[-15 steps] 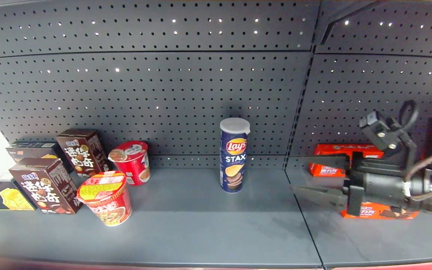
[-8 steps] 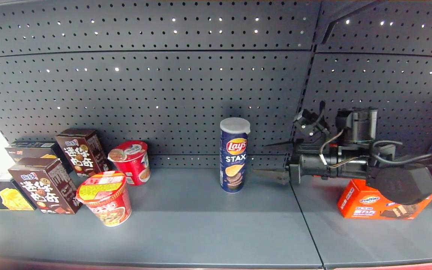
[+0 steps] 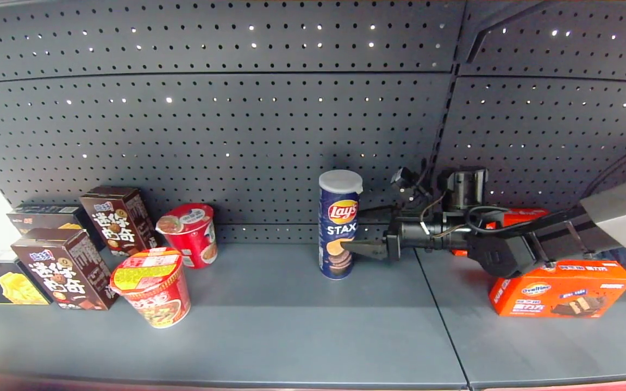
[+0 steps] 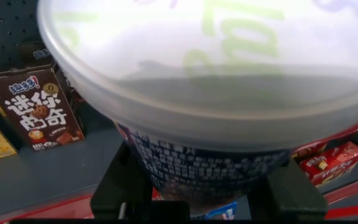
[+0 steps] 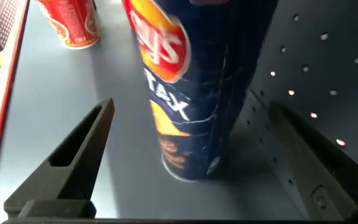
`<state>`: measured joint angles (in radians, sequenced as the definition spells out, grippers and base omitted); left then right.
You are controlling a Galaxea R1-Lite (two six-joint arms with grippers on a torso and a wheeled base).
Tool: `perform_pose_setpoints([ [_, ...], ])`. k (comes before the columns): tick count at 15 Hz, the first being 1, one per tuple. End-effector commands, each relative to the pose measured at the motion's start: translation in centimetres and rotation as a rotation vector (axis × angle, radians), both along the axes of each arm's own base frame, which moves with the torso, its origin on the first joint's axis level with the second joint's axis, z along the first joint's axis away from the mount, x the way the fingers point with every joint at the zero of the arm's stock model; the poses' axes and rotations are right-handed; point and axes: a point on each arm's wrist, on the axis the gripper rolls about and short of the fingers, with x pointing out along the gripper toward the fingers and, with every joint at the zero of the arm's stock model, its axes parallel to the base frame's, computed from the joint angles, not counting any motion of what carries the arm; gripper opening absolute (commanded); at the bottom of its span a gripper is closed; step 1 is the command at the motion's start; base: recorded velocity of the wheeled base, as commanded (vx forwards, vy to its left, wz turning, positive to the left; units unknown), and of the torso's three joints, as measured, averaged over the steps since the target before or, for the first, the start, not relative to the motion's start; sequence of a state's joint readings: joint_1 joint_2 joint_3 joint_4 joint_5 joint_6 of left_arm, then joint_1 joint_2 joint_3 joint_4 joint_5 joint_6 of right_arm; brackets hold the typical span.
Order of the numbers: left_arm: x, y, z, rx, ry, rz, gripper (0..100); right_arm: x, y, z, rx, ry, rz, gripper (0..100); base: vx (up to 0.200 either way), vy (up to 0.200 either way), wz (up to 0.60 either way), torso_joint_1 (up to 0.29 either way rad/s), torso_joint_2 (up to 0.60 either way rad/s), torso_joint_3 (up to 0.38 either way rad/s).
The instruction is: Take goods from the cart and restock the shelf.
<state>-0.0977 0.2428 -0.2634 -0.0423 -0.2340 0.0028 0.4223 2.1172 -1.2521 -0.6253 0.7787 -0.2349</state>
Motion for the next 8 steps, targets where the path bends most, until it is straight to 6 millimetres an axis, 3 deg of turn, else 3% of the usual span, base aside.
perform_pose_setpoints([
  [1, 0.0, 0.0, -0.2, 0.001, 0.006, 0.002, 0, 0.7, 0.7, -1.7, -0.012, 0.028, 0.009, 100, 0.0, 0.0, 0.0, 0.0, 0.0, 0.0],
  [8, -0.6, 0.1, -0.7, 0.005, 0.032, 0.0, 0, 2.7, 2.1, -2.7, -0.001, 0.011, 0.021, 100, 0.0, 0.0, 0.0, 0.0, 0.0, 0.0],
])
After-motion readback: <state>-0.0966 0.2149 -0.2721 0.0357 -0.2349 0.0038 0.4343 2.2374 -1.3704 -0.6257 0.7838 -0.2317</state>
